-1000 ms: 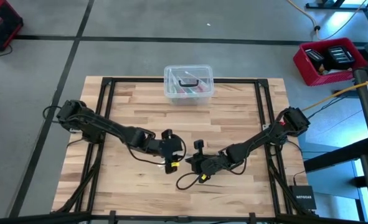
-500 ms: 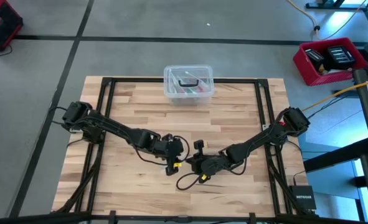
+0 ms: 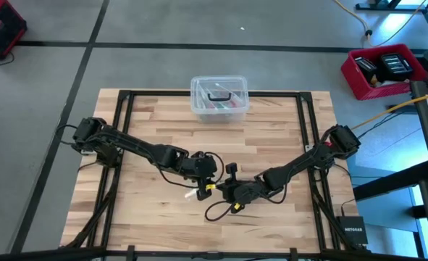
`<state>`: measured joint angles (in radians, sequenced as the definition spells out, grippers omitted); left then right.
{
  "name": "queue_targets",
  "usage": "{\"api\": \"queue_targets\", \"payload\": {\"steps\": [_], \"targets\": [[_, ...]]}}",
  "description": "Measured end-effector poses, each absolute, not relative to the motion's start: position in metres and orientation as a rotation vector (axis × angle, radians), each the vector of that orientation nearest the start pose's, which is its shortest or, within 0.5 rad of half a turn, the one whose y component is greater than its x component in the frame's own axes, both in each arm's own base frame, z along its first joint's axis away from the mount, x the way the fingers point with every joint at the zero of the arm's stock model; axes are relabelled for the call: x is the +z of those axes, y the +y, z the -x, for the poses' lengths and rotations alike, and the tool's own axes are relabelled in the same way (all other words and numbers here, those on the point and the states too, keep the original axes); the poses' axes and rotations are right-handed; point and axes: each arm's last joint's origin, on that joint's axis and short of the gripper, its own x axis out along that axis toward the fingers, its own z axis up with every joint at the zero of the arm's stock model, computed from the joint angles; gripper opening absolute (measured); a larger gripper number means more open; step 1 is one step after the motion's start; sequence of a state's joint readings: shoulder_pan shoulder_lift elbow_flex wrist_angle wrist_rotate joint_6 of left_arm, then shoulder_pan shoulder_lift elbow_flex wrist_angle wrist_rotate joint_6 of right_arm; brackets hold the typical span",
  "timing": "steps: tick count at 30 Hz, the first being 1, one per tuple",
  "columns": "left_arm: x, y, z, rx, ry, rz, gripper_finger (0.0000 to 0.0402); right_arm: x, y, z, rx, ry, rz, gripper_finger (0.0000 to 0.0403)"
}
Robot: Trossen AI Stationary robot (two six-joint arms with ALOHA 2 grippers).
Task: Roll bandage
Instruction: Put the rolled blue bandage into the transparent zip bag
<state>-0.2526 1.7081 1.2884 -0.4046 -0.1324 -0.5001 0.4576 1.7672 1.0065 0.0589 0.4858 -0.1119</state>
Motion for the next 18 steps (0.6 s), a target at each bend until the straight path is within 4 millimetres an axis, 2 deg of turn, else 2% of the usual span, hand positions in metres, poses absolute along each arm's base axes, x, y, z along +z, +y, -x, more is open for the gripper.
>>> {"api": "queue_targets", "payload": {"steps": [5, 11, 18], "targets": [[0.248, -0.094, -0.357, 0.076, 0.830, 0.303, 0.0139, 0.175, 0.148, -0.331, 0.008, 0.631, 0.428, 0.0005], [0.230, -0.094, -0.353, 0.112, 0.893, 0.332, 0.0139, 0.166, 0.149, -0.333, 0.013, 0.650, 0.434, 0.0006], [0.229, -0.095, -0.354, 0.039, 0.924, 0.380, 0.0139, 0.161, 0.150, -0.335, 0.003, 0.650, 0.443, 0.0006]]}}
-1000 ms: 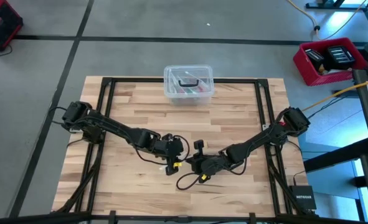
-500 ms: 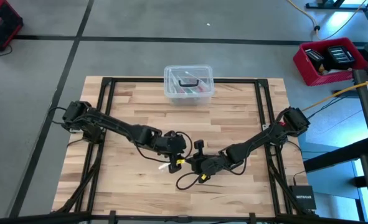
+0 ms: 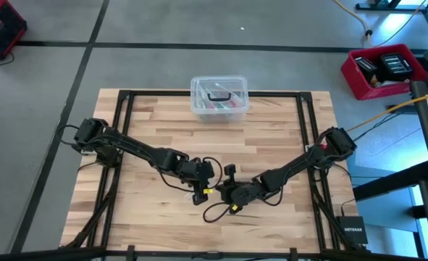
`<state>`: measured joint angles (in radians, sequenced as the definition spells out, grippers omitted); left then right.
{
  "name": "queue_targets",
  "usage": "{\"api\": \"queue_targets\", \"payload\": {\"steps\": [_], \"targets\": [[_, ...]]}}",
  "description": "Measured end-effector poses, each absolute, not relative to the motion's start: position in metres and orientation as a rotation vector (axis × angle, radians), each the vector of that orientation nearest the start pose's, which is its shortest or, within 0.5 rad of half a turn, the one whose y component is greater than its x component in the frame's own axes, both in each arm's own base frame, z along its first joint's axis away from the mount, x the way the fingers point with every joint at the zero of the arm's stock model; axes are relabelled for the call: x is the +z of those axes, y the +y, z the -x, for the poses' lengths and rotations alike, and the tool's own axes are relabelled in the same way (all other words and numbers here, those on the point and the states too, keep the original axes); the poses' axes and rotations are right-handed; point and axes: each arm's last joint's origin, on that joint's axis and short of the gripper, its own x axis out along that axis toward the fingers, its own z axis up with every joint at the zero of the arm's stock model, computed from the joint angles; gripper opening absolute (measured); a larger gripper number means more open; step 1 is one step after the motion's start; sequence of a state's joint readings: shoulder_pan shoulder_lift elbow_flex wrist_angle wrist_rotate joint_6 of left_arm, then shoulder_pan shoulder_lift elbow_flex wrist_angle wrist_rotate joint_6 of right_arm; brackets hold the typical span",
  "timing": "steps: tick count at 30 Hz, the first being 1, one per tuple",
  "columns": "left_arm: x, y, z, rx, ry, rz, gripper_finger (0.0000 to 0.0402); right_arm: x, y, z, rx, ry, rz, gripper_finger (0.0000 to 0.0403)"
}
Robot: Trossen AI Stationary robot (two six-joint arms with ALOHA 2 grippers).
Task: Roll bandage
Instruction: Put the rolled blue bandage into the transparent zip bag
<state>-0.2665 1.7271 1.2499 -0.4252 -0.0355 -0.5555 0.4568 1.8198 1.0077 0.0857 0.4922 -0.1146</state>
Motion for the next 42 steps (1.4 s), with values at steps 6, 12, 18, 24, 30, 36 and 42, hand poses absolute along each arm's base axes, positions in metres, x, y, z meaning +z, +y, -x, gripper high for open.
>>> {"api": "queue_targets", "payload": {"steps": [6, 12, 18, 24, 30, 36, 42], "targets": [[0.224, -0.092, -0.356, 0.054, 0.939, 0.399, 0.0139, 0.164, 0.151, -0.337, 0.007, 0.613, 0.464, 0.0007], [0.221, -0.088, -0.358, 0.071, 0.949, 0.401, 0.0139, 0.164, 0.151, -0.338, 0.010, 0.611, 0.463, 0.0007], [0.229, -0.087, -0.356, 0.048, 0.935, 0.384, 0.0139, 0.164, 0.151, -0.338, 0.012, 0.609, 0.462, 0.0007], [0.242, -0.084, -0.352, 0.055, 0.897, 0.363, 0.0139, 0.164, 0.151, -0.338, 0.019, 0.609, 0.460, 0.0007], [0.235, -0.082, -0.349, 0.097, 0.922, 0.341, 0.0139, 0.164, 0.151, -0.338, 0.019, 0.609, 0.460, 0.0007], [0.232, -0.081, -0.349, 0.105, 0.917, 0.340, 0.0139, 0.165, 0.151, -0.338, 0.019, 0.608, 0.461, 0.0007], [0.231, -0.082, -0.349, 0.105, 0.917, 0.340, 0.0139, 0.165, 0.151, -0.338, 0.020, 0.608, 0.467, 0.0007]]}}
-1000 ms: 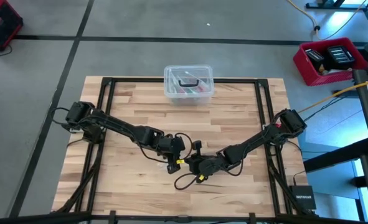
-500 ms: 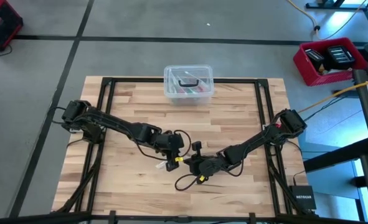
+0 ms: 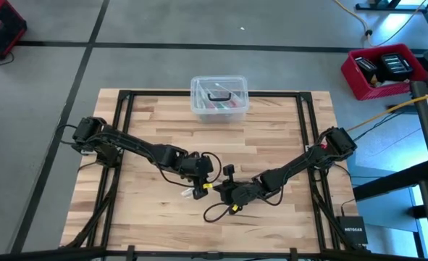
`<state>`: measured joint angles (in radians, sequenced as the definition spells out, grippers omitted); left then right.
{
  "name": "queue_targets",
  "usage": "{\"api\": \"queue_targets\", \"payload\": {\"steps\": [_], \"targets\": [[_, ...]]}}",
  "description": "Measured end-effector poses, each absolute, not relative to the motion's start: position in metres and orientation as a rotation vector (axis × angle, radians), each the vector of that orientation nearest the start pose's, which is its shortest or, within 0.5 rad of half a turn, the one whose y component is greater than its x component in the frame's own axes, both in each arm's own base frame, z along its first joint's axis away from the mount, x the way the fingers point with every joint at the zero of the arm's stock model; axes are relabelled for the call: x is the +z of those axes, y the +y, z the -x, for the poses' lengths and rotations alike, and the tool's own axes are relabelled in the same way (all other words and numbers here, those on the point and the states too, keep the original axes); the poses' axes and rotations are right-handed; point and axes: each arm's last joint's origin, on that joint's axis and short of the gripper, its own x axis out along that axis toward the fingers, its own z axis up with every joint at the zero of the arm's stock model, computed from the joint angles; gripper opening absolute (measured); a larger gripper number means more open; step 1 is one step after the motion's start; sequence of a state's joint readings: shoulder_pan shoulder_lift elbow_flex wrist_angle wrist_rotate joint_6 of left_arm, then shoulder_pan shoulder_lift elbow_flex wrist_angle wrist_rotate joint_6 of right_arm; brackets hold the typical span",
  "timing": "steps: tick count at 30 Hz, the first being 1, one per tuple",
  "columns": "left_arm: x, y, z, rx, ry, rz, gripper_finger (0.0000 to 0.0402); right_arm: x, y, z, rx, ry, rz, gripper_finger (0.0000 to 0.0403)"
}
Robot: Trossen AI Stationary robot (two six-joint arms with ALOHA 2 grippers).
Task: Roll bandage
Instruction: Put the rolled blue bandage into the transparent zip bag
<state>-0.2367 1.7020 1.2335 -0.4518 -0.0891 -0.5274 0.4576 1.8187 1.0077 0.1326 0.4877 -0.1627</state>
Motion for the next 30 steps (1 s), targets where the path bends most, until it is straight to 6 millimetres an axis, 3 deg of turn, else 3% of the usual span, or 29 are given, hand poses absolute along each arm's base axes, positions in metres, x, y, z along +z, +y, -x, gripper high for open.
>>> {"api": "queue_targets", "payload": {"steps": [9, 17, 30], "targets": [[0.235, -0.084, -0.354, 0.082, 0.862, 0.396, 0.0139, 0.165, 0.151, -0.338, 0.019, 0.608, 0.467, 0.0007], [0.216, -0.087, -0.359, 0.070, 0.932, 0.399, 0.0139, 0.164, 0.151, -0.337, 0.021, 0.609, 0.468, 0.0007], [0.215, -0.088, -0.361, -0.016, 0.962, 0.461, 0.0139, 0.167, 0.150, -0.338, -0.027, 0.589, 0.528, 0.0007]]}}
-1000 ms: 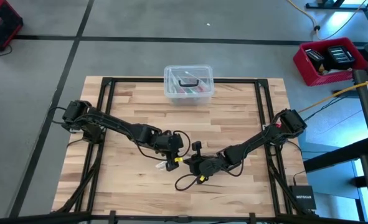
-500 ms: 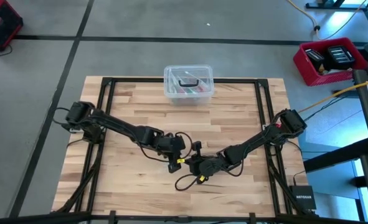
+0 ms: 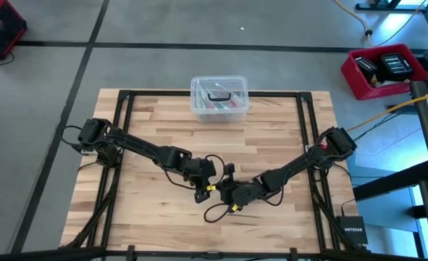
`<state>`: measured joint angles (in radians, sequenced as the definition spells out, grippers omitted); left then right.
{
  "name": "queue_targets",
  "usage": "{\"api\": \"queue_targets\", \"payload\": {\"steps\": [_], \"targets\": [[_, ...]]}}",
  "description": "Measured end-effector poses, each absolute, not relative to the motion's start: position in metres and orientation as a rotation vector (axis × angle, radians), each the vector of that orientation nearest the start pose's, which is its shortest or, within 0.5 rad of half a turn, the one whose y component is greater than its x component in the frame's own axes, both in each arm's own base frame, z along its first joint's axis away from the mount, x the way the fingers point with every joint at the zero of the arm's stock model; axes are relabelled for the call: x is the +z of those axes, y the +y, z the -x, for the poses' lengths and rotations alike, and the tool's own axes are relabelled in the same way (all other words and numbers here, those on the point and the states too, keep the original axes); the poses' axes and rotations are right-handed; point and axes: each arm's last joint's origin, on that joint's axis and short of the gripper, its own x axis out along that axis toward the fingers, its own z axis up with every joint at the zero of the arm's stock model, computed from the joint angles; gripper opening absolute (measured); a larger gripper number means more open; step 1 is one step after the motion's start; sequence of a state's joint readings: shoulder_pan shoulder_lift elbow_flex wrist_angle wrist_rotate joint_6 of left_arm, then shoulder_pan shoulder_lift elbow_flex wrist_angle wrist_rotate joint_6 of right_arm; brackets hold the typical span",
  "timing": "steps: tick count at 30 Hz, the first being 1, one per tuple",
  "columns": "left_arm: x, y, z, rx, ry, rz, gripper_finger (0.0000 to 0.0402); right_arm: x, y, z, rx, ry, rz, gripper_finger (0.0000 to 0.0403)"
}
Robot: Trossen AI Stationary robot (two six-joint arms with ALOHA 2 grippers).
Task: Roll bandage
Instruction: Put the rolled blue bandage into the transparent zip bag
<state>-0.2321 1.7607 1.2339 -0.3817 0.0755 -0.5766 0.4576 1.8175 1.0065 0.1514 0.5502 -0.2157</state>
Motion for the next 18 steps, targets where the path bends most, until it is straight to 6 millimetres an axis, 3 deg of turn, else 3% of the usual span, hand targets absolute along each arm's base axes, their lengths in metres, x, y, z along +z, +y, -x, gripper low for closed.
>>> {"api": "queue_targets", "payload": {"steps": [10, 18], "targets": [[0.202, -0.086, -0.366, 0.009, 0.990, 0.467, 0.0139, 0.183, 0.166, -0.342, 0.002, 0.528, 0.562, 0.0007], [0.201, -0.085, -0.367, 0.105, 0.940, 0.392, 0.0139, 0.190, 0.173, -0.341, 0.037, 0.629, 0.464, 0.0007]]}}
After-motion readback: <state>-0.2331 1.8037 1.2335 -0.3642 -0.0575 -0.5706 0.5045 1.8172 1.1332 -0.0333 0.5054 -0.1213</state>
